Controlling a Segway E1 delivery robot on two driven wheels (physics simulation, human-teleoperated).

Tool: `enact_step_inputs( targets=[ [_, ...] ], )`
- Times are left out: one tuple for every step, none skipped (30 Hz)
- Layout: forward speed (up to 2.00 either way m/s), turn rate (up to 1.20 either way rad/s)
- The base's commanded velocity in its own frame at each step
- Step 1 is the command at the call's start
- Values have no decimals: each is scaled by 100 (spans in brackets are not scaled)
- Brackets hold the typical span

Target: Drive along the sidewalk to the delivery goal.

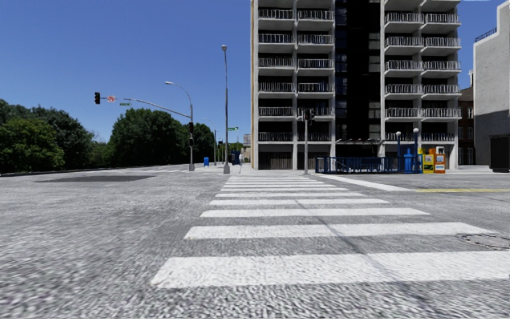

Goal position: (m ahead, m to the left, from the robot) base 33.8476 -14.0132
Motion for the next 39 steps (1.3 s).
enact_step_inputs(
  targets=[
    [200, 0],
    [200, 0],
    [200, 0],
    [200, 0],
    [200, 0],
    [200, 0],
    [200, 0],
    [200, 0],
    [200, 0],
    [200, 0],
    [200, 0],
    [200, 0],
    [200, 0],
    [200, 0],
    [200, 0],
    [200, 0],
    [200, 0],
    [200, 0],
    [200, 0],
    [200, 0],
    [200, 0],
    [200, 0],
    [200, 0],
    [200, 0],
    [200, 0],
    [200, 0],
    [200, 0],
    [200, 0],
    [200, 0],
    [200, 0],
    [200, 0],
    [200, 0],
    [200, 0],
    [200, 0],
    [200, 0],
    [200, 0],
    [200, 0],
    [200, 0],
    [200, 0]
  ],
)
